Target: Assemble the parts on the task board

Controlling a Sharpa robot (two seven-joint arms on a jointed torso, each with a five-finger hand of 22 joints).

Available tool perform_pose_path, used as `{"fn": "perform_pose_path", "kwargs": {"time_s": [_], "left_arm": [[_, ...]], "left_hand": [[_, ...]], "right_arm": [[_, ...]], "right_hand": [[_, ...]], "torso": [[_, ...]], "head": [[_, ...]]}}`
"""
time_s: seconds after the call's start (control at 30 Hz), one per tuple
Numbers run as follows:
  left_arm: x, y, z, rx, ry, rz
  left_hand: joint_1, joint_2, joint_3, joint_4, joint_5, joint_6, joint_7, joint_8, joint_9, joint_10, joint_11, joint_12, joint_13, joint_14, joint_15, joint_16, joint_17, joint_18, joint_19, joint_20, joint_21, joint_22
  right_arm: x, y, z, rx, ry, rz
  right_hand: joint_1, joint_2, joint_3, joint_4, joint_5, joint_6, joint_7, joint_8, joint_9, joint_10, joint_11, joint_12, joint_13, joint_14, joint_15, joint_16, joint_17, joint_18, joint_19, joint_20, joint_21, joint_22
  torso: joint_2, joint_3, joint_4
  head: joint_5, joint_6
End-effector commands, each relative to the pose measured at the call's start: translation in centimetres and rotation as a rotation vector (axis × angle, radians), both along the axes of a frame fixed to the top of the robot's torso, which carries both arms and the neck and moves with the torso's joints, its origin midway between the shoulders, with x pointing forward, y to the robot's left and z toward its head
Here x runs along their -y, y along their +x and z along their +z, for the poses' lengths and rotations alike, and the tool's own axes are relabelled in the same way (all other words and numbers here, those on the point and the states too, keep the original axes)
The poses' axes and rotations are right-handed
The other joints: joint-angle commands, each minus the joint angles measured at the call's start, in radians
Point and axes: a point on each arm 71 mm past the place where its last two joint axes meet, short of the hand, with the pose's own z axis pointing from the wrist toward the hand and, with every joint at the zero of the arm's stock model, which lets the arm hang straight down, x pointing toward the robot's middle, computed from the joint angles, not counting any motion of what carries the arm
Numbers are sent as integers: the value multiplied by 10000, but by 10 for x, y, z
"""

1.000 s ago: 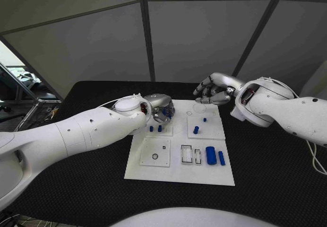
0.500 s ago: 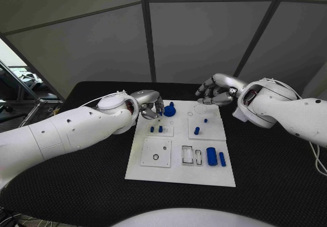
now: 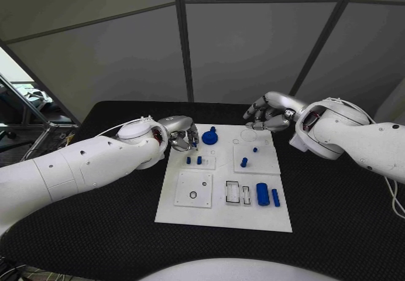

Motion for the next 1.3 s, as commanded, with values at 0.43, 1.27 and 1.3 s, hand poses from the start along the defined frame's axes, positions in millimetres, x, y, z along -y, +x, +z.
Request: {"fn": "perform_pose_path", "kwargs": {"time_s": [0.43, 1.27, 1.3], "left_arm": [[4, 4, -10, -407, 39, 63], [7, 7, -13, -514, 84, 42], [7, 7, -13, -528, 102, 69]], "left_hand": [[-106, -13, -68, 8, 31, 34, -5, -56, -30, 73, 28, -124, -25, 183, -26, 33, -27, -1285, 52, 0, 18, 542], [-105, -5, -71, 1, 33, 27, -7, -81, -41, 76, 29, -154, -28, 181, -23, 34, -36, -1279, 43, 1, -4, 526], [-105, -5, -71, 1, 33, 27, -7, -81, -41, 76, 29, -154, -28, 181, -23, 34, -36, -1279, 43, 1, -4, 526]], "right_arm": [[-3, -1, 2, 96, 43, 117], [-4, -1, 2, 61, 26, 141], [-4, -1, 2, 58, 24, 141]], "right_hand": [[-10, -49, 40, 47, 37, 33, 0, 45, 3, 50, -2, -59, -11, 179, -43, -60, 6, 118, 34, -19, -22, 3], [-4, -50, 51, 51, 50, 29, -1, 45, 1, 66, -4, -76, -40, 179, -45, -71, 0, 117, 44, -21, -17, 13], [-4, -50, 51, 51, 50, 29, -1, 45, 1, 66, -4, -76, -40, 179, -45, -71, 0, 117, 44, -21, -17, 13]], "torso": [[-3, 3, 5], [-8, 3, 9], [-10, 3, 6]], "head": [[-32, -70], [-70, -82], [-75, -81]]}}
